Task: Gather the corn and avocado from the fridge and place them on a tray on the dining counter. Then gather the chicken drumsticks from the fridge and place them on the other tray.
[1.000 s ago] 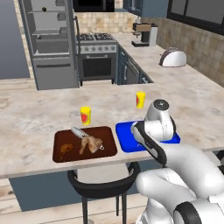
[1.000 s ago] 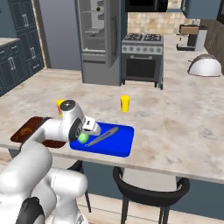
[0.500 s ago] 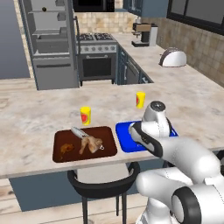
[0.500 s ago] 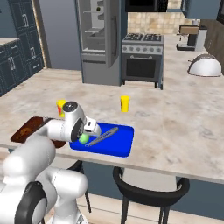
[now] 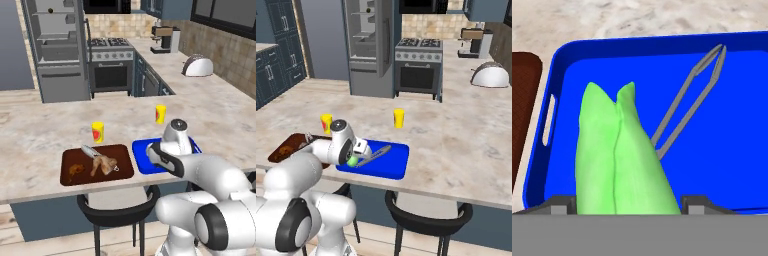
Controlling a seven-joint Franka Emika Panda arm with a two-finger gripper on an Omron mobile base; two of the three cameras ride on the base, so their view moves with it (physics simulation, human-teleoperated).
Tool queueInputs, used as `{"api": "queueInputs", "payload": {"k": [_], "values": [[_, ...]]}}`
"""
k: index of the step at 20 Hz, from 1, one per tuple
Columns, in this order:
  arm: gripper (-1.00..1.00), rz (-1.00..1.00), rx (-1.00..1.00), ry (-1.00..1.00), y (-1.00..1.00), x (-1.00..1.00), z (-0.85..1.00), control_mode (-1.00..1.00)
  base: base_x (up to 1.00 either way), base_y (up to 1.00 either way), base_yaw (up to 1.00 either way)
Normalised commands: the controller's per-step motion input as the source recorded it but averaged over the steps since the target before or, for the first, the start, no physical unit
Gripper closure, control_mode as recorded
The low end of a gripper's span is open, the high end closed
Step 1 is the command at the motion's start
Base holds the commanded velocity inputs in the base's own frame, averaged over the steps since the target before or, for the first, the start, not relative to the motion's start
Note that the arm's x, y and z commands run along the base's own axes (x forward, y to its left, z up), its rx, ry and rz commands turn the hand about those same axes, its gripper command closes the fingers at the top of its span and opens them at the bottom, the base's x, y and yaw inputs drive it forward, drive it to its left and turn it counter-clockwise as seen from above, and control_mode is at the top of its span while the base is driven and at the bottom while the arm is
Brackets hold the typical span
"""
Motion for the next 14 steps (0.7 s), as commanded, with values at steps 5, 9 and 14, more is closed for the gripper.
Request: {"api": "queueInputs", "payload": {"k": [5, 9, 14], "values": [[1.0, 0.0, 0.01, 0.0, 0.01, 0.13, -0.18, -1.0, 0.0, 0.0, 0.0], [1.0, 0.0, 0.0, 0.02, 0.01, 0.16, -0.17, -1.0, 0.0, 0.0, 0.0], [1.0, 0.0, 0.0, 0.05, 0.0, 0.21, -0.04, -1.0, 0.0, 0.0, 0.0]]}}
